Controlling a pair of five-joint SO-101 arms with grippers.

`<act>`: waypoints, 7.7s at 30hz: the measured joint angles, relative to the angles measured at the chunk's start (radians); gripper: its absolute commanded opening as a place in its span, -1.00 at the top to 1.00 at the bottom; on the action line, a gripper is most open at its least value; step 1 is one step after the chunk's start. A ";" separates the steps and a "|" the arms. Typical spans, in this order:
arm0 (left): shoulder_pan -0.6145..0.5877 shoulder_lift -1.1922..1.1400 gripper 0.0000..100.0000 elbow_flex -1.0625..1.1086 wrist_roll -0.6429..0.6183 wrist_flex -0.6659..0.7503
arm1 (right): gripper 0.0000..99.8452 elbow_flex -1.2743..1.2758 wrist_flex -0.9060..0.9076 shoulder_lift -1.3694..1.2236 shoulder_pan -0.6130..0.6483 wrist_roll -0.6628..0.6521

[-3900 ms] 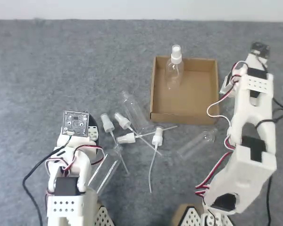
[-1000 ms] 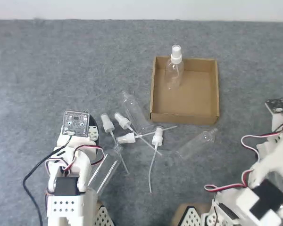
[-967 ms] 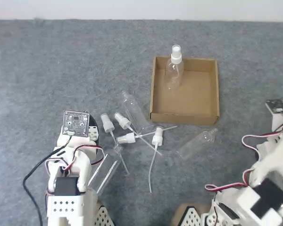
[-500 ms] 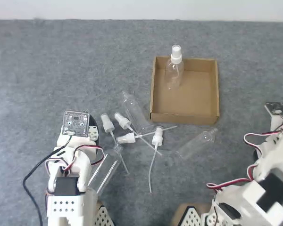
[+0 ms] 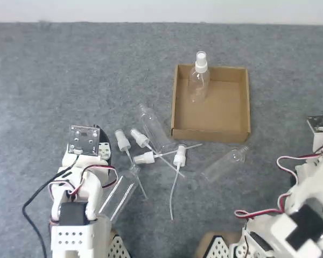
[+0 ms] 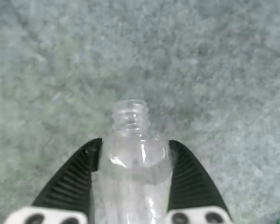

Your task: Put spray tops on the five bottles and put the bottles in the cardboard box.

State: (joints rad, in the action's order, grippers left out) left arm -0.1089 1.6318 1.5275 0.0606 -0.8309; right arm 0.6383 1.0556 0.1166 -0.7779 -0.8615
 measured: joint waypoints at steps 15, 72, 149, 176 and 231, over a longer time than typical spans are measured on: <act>0.052 -0.554 0.86 -0.560 0.106 -0.310 | 0.99 0.166 0.000 0.241 0.000 0.000; 0.129 -1.718 0.88 -0.911 -0.143 -0.167 | 0.98 0.186 -0.002 0.242 0.000 -0.017; 0.203 -0.477 0.90 -1.125 -0.376 -0.186 | 0.99 0.638 -0.497 1.295 1.665 0.571; 0.212 -0.477 0.90 -1.126 -0.413 -0.273 | 0.99 0.683 -0.497 1.297 1.669 0.571; 0.419 -0.480 0.90 -0.775 -0.305 -0.129 | 0.99 0.822 -0.818 1.300 1.536 0.878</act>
State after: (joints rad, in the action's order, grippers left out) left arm 0.3099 1.1515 0.7526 -0.2447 -0.9597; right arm 1.4607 0.2378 1.4162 0.7580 0.0161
